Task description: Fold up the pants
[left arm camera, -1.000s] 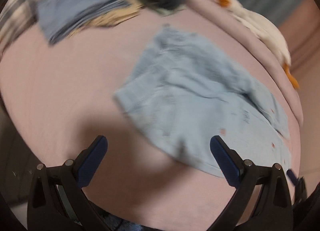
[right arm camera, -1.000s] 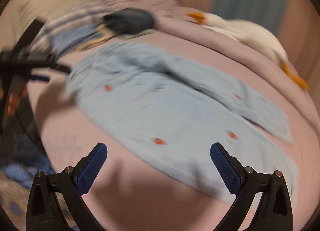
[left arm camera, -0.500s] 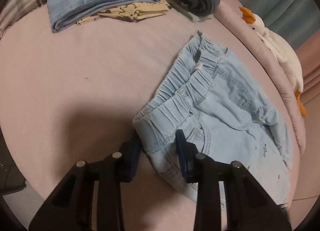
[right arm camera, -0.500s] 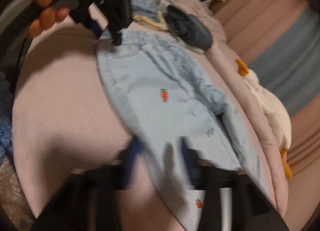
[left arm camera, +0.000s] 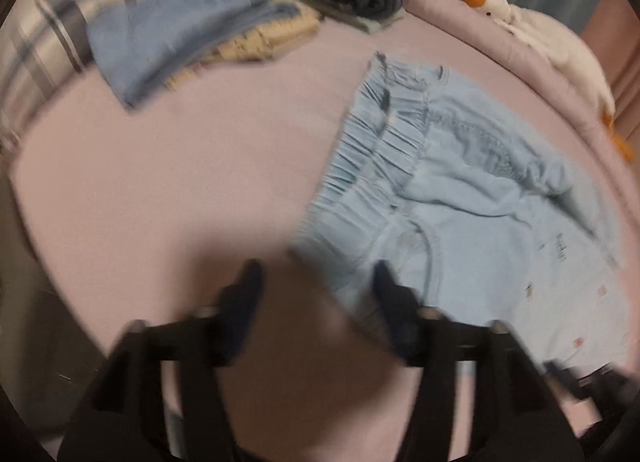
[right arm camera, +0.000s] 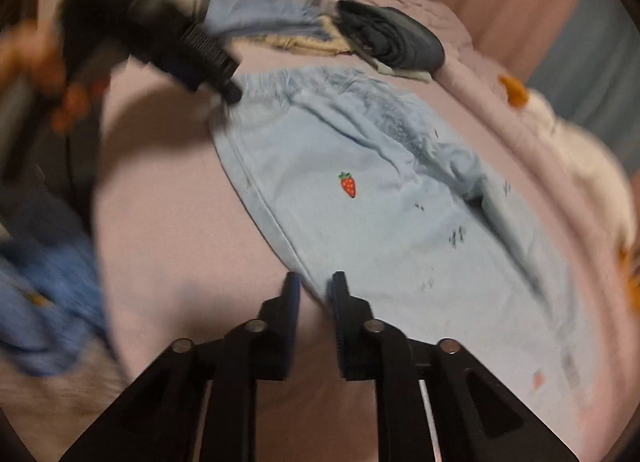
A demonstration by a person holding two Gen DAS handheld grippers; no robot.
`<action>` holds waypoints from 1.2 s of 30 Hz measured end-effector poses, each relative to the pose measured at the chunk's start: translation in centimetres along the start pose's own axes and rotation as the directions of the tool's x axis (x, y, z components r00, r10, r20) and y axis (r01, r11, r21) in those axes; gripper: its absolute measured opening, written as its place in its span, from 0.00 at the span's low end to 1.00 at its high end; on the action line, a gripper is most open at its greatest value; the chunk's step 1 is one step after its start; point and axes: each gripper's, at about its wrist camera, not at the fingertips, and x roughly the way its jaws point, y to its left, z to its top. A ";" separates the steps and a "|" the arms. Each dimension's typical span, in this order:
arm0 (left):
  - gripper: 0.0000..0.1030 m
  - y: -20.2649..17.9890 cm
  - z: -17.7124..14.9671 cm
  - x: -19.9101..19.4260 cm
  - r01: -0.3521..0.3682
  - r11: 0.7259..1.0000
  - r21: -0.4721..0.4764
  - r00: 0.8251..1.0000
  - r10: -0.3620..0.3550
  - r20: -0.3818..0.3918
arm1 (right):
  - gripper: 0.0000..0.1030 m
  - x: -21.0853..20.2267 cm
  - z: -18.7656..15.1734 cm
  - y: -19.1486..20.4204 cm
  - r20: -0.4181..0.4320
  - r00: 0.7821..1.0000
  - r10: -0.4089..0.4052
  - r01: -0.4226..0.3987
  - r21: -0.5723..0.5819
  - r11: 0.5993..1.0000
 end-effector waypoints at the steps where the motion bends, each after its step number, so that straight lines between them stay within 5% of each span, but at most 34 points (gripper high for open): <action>1: 0.63 0.1 0.0 -0.7 -0.006 1.000 0.010 1.000 0.005 0.024 | 0.28 -0.8 -0.2 -1.2 0.025 0.999 0.023 -0.024 0.061 0.998; 2: 0.63 0.1 0.0 -1.5 -0.011 1.000 0.021 0.999 0.010 0.050 | 0.43 -1.6 -0.6 -2.7 0.049 0.998 0.029 -0.035 0.130 0.991; 4: 0.63 -0.6 0.1 -2.3 -0.009 0.998 0.056 0.996 0.004 0.094 | 0.52 -2.2 -1.6 -5.9 0.077 0.997 0.018 -0.039 0.275 0.961; 10: 0.63 -7.6 0.3 -0.3 0.200 0.951 0.237 0.973 -0.221 0.064 | 0.52 -0.7 -7.3 -15.8 0.063 0.998 -0.002 -0.039 0.650 0.759; 15: 0.62 -9.3 -0.2 3.7 0.164 0.946 0.281 0.986 -0.164 -0.025 | 0.52 -3.5 -16.2 -21.2 0.024 0.992 -0.125 0.046 0.844 0.534; 20: 0.62 -9.3 0.2 3.9 0.154 0.923 0.353 0.988 -0.149 -0.042 | 0.47 -9.6 -26.1 -24.2 -0.088 0.941 -0.328 0.182 0.947 0.266; 24: 0.64 -9.6 0.4 4.1 0.135 0.921 0.365 0.991 -0.119 -0.065 | 0.38 -12.1 -29.6 -25.5 -0.193 0.893 -0.407 0.269 0.953 0.137; 27: 0.65 -9.9 0.5 4.2 0.112 0.922 0.370 0.993 -0.095 -0.063 | 0.38 -13.0 -29.2 -26.0 -0.295 0.849 -0.438 0.355 0.933 0.059; 28: 0.65 -9.8 0.4 4.2 0.110 0.924 0.366 0.994 -0.093 -0.063 | 0.41 -13.1 -28.5 -26.0 -0.313 0.841 -0.442 0.373 0.926 0.053; 30: 0.66 -9.7 0.2 4.1 0.101 0.927 0.361 0.995 -0.087 -0.055 | 0.49 -12.9 -26.1 -25.0 -0.273 0.847 -0.456 0.369 0.919 0.137; 32: 0.77 -9.7 -0.2 4.2 0.060 0.927 0.369 0.998 -0.051 -0.036 | 0.52 -11.5 -22.9 -23.7 -0.151 0.901 -0.407 0.285 0.913 0.291; 34: 0.78 -9.4 -0.5 4.3 0.077 0.931 0.357 0.997 -0.068 -0.037 | 0.55 -9.2 -21.4 -22.9 -0.125 0.938 -0.323 0.250 0.889 0.384; 36: 0.77 -9.1 -0.5 4.2 0.089 0.931 0.354 0.996 -0.080 -0.042 | 0.56 -6.3 -21.0 -23.3 -0.204 0.949 -0.241 0.294 0.850 0.438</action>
